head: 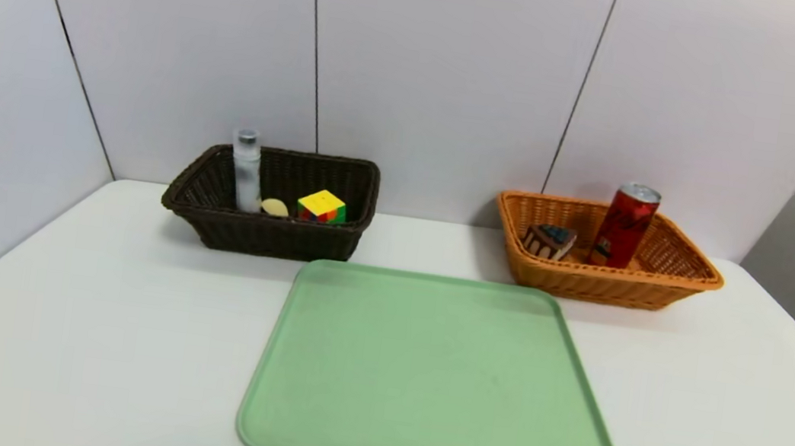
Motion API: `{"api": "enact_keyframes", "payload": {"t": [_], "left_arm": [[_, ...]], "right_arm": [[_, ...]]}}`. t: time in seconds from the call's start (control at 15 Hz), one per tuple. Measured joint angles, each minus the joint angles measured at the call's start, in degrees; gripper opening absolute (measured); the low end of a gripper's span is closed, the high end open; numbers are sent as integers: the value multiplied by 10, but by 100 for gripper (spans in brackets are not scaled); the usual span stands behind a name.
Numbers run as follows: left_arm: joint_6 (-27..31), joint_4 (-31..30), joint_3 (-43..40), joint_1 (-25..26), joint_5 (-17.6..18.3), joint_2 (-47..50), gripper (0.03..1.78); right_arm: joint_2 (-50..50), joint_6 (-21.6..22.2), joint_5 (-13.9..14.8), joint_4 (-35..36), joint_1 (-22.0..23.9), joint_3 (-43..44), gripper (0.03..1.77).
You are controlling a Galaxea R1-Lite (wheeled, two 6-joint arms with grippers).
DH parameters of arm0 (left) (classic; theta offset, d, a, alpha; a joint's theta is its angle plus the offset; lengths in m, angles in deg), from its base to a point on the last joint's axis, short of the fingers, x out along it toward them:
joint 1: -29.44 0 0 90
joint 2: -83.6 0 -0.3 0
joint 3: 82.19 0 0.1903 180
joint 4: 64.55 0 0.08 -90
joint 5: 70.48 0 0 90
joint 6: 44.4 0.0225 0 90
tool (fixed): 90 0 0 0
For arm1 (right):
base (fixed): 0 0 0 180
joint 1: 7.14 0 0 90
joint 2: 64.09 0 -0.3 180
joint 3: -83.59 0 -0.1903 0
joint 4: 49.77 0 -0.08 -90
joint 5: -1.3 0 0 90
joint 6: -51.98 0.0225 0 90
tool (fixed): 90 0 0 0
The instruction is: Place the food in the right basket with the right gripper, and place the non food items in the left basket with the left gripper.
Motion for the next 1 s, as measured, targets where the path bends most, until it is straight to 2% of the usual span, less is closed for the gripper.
{"api": "enact_keyframes", "payload": {"t": [0.33, 0.47, 0.67, 0.73, 1.0], "left_arm": [[33, -2, -84, 11, 30, 160, 169], [44, -5, -117, 16, 44, 203, 169], [75, -40, -183, 20, 105, 261, 169], [88, -68, -212, 21, 114, 276, 169], [116, -242, -311, 21, 107, 300, 169]], "right_arm": [[-200, -7, -28, 3, 1, -76, 171], [-251, -19, -27, 24, 2, -103, 171], [-281, -25, -23, 111, 2, -168, 171], [-286, -31, -25, 158, 2, -203, 171], [-293, -81, -27, 363, 2, -342, 171]]}}
